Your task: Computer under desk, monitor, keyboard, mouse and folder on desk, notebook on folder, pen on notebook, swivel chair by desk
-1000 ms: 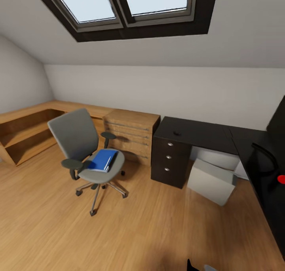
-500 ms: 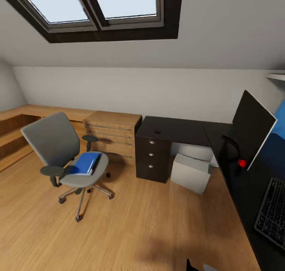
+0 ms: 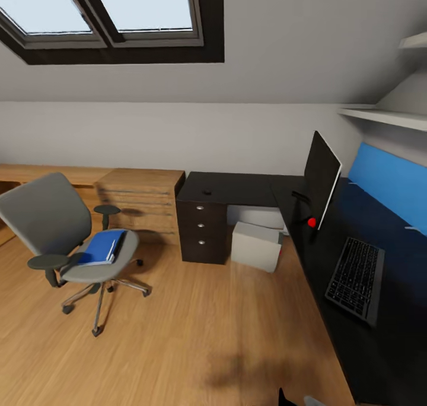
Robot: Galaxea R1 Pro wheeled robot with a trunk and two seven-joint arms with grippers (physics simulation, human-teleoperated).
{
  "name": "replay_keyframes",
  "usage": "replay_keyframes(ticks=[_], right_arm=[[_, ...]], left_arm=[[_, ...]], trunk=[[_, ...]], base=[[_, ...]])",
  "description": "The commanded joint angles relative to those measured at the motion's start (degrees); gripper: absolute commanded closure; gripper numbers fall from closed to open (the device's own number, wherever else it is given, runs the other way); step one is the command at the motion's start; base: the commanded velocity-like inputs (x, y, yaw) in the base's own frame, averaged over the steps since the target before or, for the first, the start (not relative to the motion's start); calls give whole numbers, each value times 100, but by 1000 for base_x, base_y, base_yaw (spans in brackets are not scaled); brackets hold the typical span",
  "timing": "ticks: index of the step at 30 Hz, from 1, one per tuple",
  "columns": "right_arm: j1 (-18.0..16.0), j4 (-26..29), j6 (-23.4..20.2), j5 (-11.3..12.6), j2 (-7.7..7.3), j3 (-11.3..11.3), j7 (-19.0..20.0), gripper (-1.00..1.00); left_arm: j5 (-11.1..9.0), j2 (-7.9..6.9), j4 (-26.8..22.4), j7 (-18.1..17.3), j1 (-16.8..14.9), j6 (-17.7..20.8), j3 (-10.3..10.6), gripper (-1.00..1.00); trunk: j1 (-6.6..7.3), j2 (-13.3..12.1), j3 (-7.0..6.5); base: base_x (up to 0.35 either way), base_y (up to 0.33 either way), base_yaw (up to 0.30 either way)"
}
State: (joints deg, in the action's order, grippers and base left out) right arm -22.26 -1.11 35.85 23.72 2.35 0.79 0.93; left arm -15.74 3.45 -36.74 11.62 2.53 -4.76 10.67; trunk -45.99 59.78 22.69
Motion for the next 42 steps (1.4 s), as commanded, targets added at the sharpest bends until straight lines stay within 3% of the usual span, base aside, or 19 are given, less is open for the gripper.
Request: replay_keyframes(ticks=[1,4,9,14,17,18,21,22,25,33,34,35,42], right_arm=[[-7,-12,22,28,2,9,8,-100],[-7,-12,10,27,2,6,5,-100],[-7,-12,-5,27,2,2,4,-100],[40,-2,-7,-3,-26,10,4,-100],[107,5,-4,-152,-46,15,4,-100],[190,5,8,-514,-53,16,-2,-100],[297,7,21,-870,-61,15,-11,-100],[397,11,33,-1156,-73,13,-21,-100],[513,13,41,-1430,-128,15,-28,-100],[649,11,50,-1578,-257,17,-31,-100],[749,8,53,-1592,-334,15,-31,-100],[796,5,60,-1595,-368,14,-31,-100],[1026,-10,97,-1591,-529,13,-33,-100]], left_arm=[[-55,-4,-8,38,1,-28,33,-100],[-42,-3,-8,35,1,-100,46,-100],[-43,0,254,33,1,-614,62,-100],[-36,0,386,33,1,-735,66,-100],[-35,-4,397,33,1,-747,66,-100],[-35,-10,398,36,1,-751,66,-100],[-30,-15,397,43,1,-753,66,-100],[-30,-17,403,45,1,-748,63,-100],[-33,-18,431,38,1,-735,65,-100],[-34,-53,575,29,1,-737,66,-100],[-25,-118,1072,13,1,-823,59,-100],[-22,-135,1242,8,1,-933,55,-100],[-28,-176,1617,-17,1,-1606,69,-100]], trunk=[[0,4,5],[0,4,5],[0,4,5],[0,4,5],[0,4,5],[0,4,5],[0,4,5],[0,4,5],[0,4,5],[0,4,5],[0,4,5],[0,4,5],[0,4,5]], base=[[-30,0,-226],[-15,0,-115],[-99,85,-26],[-232,211,-4],[-250,230,-1],[-205,189,0],[-134,123,0],[-54,50,0],[-27,24,0],[-6,5,0],[0,0,0],[0,0,0],[0,0,0]])
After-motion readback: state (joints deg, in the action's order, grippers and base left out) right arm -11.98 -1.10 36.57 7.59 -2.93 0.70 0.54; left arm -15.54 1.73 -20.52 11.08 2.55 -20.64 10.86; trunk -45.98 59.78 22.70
